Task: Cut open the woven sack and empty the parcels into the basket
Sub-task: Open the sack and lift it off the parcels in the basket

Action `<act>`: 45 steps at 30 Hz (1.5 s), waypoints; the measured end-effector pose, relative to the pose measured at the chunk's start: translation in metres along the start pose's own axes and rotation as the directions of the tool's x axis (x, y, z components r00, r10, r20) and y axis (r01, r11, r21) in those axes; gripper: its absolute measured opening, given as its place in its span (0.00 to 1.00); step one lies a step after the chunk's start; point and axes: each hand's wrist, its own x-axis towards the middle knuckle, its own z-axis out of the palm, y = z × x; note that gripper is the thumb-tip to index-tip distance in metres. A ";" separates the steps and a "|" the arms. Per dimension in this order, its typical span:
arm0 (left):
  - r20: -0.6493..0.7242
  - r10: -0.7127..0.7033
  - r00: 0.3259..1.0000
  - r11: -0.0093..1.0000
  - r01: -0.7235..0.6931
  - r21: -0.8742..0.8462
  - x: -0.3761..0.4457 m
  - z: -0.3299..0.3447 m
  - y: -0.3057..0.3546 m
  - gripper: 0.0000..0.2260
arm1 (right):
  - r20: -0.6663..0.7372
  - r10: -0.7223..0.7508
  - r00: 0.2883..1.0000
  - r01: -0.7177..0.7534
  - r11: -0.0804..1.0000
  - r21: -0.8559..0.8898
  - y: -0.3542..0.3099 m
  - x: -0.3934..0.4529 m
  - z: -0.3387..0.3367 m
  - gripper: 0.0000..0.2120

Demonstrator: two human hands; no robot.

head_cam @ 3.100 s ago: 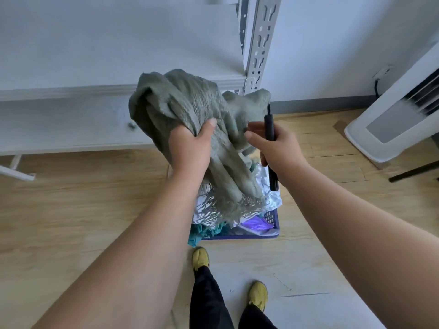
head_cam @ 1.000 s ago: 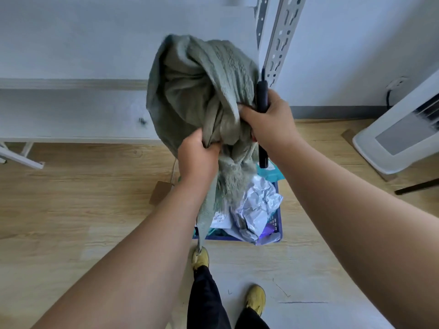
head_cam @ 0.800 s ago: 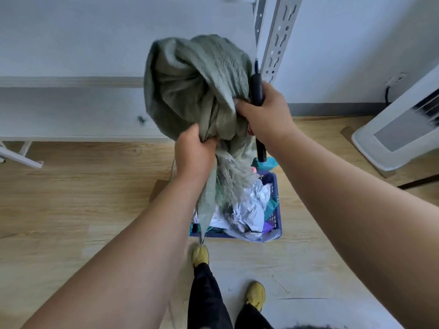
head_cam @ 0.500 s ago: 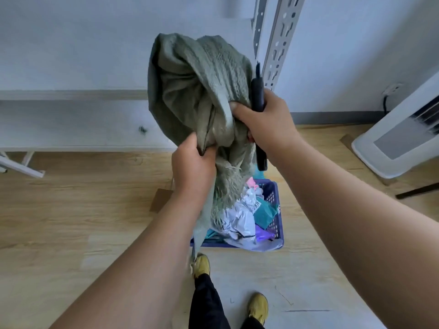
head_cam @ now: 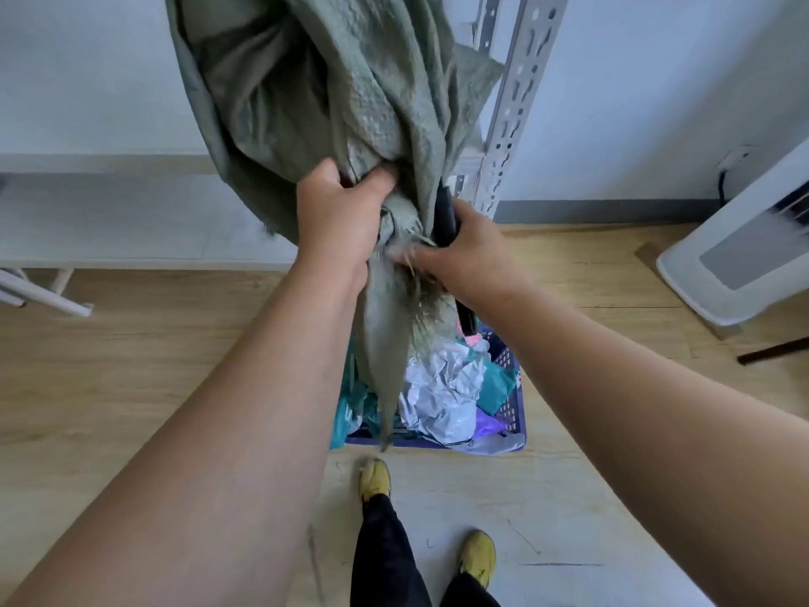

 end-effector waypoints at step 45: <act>-0.269 0.384 0.883 0.807 -0.180 0.563 -0.035 -0.059 -0.009 0.14 | 0.117 0.000 0.993 0.009 0.997 -0.079 -0.009 -0.006 -0.019 0.26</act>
